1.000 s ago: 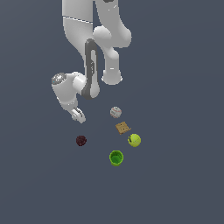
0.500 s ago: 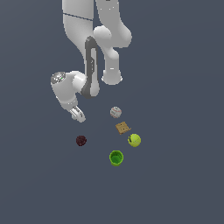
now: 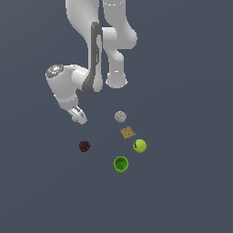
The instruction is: Pick up a designated object from a clutter of objects.
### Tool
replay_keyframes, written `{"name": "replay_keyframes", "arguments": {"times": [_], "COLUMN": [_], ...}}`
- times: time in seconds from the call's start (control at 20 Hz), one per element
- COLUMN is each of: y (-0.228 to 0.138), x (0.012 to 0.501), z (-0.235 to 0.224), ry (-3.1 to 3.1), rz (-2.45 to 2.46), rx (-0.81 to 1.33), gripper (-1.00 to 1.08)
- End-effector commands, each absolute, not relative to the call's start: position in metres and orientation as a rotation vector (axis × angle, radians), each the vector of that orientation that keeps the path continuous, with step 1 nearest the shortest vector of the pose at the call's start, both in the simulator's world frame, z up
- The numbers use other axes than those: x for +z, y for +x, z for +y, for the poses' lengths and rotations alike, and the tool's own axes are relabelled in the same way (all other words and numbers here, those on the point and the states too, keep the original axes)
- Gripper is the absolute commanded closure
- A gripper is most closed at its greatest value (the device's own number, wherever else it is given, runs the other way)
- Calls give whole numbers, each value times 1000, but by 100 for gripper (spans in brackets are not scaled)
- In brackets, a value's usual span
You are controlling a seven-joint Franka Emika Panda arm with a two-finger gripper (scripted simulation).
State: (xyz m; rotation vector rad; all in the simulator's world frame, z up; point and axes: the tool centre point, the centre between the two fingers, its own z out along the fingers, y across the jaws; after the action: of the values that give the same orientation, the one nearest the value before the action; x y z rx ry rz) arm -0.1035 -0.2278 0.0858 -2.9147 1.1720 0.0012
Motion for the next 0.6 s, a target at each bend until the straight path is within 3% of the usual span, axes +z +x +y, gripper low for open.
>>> {"name": "replay_keyframes", "arguments": {"times": [0.0, 0.55], "y": [-97, -65], "x": [106, 210], "z": [-227, -220], "ry": [-2915, -2918], "rz": [1173, 1177], "rx": [1, 1], "gripper": [108, 108]}}
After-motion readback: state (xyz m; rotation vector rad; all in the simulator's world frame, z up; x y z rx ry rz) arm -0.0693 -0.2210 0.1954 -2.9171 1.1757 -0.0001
